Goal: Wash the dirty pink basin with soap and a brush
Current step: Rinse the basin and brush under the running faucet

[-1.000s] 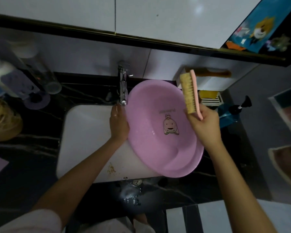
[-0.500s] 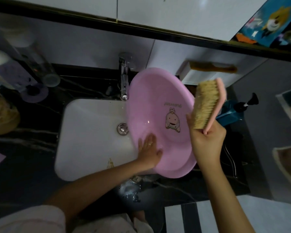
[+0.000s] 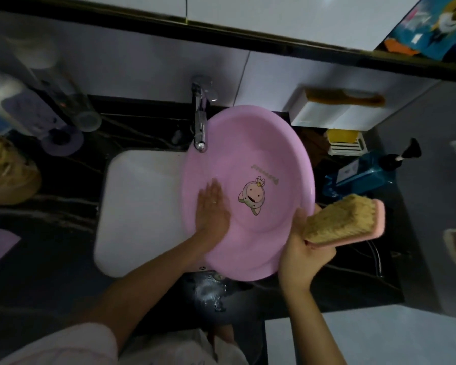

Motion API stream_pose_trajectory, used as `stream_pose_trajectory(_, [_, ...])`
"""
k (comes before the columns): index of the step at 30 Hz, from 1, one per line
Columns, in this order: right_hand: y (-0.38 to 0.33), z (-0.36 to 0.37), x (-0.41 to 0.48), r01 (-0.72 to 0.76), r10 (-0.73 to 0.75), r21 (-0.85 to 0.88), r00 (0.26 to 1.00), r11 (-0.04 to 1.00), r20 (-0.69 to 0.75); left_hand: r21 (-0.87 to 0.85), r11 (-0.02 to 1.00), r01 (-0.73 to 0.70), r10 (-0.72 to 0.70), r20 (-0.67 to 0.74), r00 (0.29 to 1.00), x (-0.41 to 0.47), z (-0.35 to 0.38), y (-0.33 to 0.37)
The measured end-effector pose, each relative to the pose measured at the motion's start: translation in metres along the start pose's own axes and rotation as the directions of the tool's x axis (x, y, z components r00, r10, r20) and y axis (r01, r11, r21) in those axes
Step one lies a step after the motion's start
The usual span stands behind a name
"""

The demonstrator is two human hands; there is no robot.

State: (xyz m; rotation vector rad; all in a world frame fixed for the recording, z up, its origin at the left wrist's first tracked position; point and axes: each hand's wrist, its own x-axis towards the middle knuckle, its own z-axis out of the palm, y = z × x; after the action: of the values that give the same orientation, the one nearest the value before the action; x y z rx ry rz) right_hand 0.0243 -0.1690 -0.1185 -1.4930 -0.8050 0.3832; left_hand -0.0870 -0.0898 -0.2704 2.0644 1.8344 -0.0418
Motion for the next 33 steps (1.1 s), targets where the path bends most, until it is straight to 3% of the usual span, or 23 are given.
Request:
stream_pose_trajectory(4, [-0.005, 0.000, 0.002, 0.016, -0.018, -0.054, 0.999, 0.998, -0.032, -0.156, 0.988, 0.013, 0.022, 0.222, 0.975, -0.026, 0.011, 0.021])
stream_pose_trajectory(7, [-0.002, -0.002, 0.002, 0.010, -0.011, -0.058, 1.000, 0.998, -0.025, -0.129, 0.986, -0.106, 0.157, 0.494, 0.855, -0.042, 0.007, 0.010])
stream_pose_trajectory(9, [0.004, -0.003, -0.001, -0.012, 0.010, -0.071, 1.000, 0.997, -0.019, -0.078, 0.983, -0.164, 0.180, 0.545, 0.819, -0.039, 0.004, -0.010])
stream_pose_trajectory(16, [0.001, -0.006, -0.019, -0.045, 0.049, -0.126, 0.998, 0.991, 0.029, 0.189, 0.918, -0.349, 0.260, 0.377, 0.889, -0.019, -0.004, -0.044])
stream_pose_trajectory(19, [-0.002, -0.009, -0.015, -0.038, 0.048, -0.163, 0.997, 0.986, 0.059, 0.189, 0.885, -0.425, 0.410, 0.113, 0.905, 0.000, -0.018, -0.068])
stream_pose_trajectory(23, [-0.015, -0.008, -0.008, 0.027, -0.004, -0.160, 0.990, 0.987, 0.139, 0.251, 0.897, -0.364, 0.354, 0.085, 0.931, 0.022, -0.040, -0.091])
stream_pose_trajectory(26, [-0.036, -0.006, 0.003, -0.030, 0.053, -0.161, 0.988, 0.987, 0.144, 0.100, 0.926, -0.365, 0.371, -0.046, 0.928, 0.020, -0.037, -0.082])
stream_pose_trajectory(27, [-0.044, -0.006, 0.010, -0.062, 0.081, -0.141, 0.988, 0.988, 0.131, -0.011, 0.950, -0.313, 0.311, -0.090, 0.946, 0.017, -0.038, -0.077])
stream_pose_trajectory(29, [-0.052, -0.009, 0.025, -0.187, 0.199, -0.113, 0.974, 0.976, 0.109, -0.342, 0.935, -0.095, 0.060, -0.110, 0.992, 0.011, -0.041, -0.069])
stream_pose_trajectory(31, [-0.053, -0.015, 0.041, -0.376, 0.387, -0.120, 0.917, 0.919, 0.093, -0.572, 0.807, 0.146, -0.135, 0.063, 0.989, 0.007, -0.050, -0.069])
stream_pose_trajectory(33, [-0.046, -0.024, 0.054, -0.538, 0.549, -0.123, 0.831, 0.834, 0.092, -0.614, 0.764, 0.197, -0.094, 0.196, 0.976, -0.002, -0.067, -0.076])
